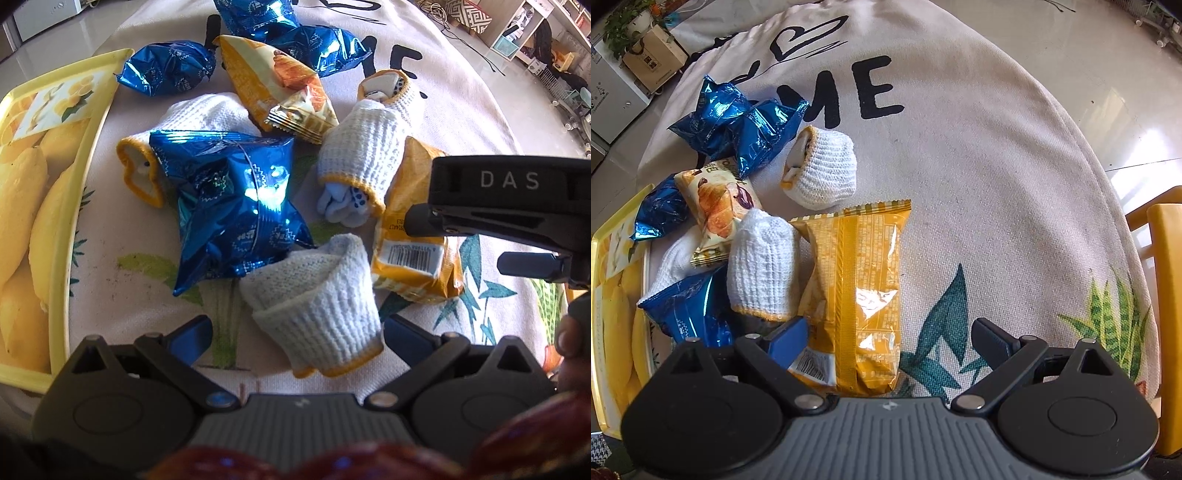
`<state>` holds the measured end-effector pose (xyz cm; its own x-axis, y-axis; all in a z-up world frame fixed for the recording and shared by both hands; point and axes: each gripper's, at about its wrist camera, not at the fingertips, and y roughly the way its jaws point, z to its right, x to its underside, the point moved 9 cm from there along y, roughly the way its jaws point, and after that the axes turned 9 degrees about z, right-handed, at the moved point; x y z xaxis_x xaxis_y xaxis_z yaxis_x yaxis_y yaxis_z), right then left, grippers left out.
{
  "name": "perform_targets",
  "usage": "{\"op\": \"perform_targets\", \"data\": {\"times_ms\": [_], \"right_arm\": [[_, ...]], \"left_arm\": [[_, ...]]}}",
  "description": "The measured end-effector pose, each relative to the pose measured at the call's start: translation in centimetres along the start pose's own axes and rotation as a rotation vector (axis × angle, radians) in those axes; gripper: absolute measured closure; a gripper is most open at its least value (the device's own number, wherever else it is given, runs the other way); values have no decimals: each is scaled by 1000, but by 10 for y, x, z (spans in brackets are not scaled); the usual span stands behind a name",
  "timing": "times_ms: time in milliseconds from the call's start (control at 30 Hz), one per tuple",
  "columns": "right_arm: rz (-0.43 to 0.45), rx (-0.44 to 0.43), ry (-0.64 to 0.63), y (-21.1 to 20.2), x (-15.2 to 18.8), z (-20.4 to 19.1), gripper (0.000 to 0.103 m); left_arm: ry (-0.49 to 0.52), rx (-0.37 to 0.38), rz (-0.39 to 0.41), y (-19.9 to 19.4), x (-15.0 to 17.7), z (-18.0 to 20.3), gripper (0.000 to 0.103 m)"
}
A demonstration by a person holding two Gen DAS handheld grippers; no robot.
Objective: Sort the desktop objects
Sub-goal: 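Grasp the yellow snack bag with the right tool while the left tool grasps a white glove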
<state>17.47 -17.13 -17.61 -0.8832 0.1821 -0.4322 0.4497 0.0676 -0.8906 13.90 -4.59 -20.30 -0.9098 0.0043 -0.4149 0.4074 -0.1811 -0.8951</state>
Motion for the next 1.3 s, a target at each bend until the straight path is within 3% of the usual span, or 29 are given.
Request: {"op": "perform_targets", "data": {"times_ms": [367,900,1300], "right_arm": [[-11,6,-9,7,3,-2,7],[-11,-48,-32,11,4,-17,7],[-12,19,-79,19,9,-13,7]], "left_arm": [[109,-132,16,11,-2,-1,0],[85,-142,21,9,-4,-18,0],[41,-165,30,7,-3,-25,0]]}}
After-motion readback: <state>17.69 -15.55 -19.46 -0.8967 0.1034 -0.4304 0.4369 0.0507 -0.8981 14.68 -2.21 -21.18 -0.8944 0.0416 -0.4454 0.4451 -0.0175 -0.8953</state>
